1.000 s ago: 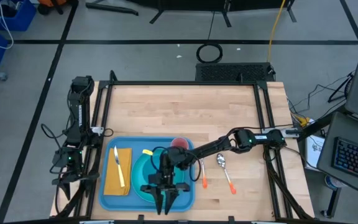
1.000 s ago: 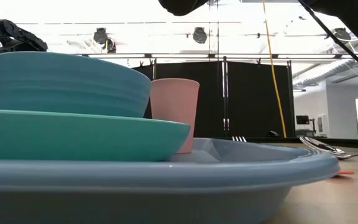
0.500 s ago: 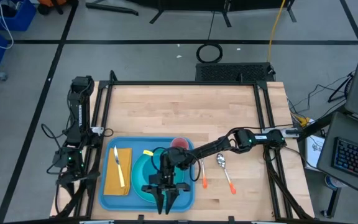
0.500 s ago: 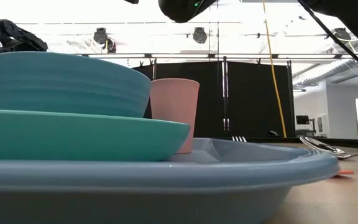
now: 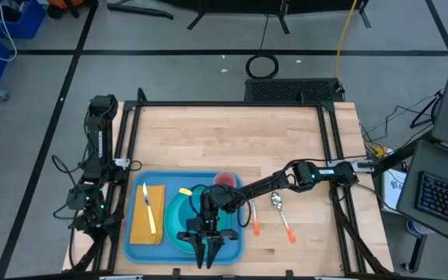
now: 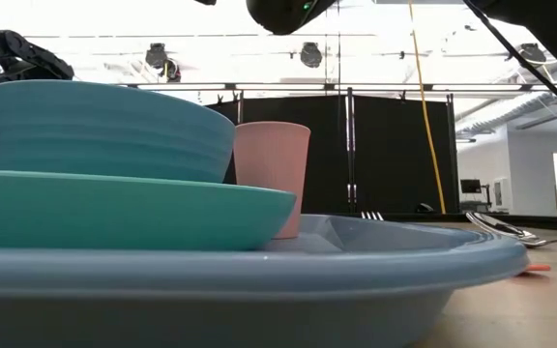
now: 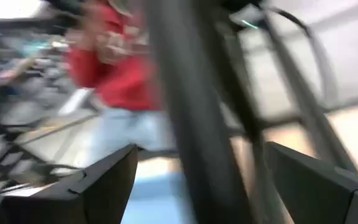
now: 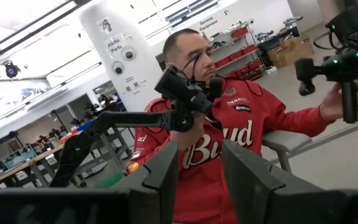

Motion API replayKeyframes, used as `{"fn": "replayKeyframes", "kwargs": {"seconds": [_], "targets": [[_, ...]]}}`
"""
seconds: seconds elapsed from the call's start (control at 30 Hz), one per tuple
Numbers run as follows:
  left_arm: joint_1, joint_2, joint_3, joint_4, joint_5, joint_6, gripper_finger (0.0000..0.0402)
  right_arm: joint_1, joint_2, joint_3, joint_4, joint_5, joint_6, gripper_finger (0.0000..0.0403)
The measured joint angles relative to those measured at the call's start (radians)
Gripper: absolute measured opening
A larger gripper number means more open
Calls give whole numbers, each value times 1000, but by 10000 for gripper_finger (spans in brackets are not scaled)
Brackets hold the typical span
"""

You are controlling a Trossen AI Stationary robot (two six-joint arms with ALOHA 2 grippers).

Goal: Set up tray
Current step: Put the yellow table knife on top of the yellow table napkin on the blue tray

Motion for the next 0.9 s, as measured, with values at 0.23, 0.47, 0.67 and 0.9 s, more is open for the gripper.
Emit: {"fn": "replayKeyframes", "kwargs": {"seconds": [0.23, 0.47, 0.67, 0.9], "targets": [[12, 13, 5, 128, -142, -4, 352, 0, 0, 0, -1, 3, -3, 114], [20, 41, 15, 55, 200, 30, 351, 9, 0, 0, -1, 2, -4, 114], [20, 38, 16, 61, 72, 24, 351, 14, 0, -17, 1, 3, -26, 114], [18, 38, 16, 53, -81, -3, 351, 14, 1, -38, 38, 6, -22, 114]]}}
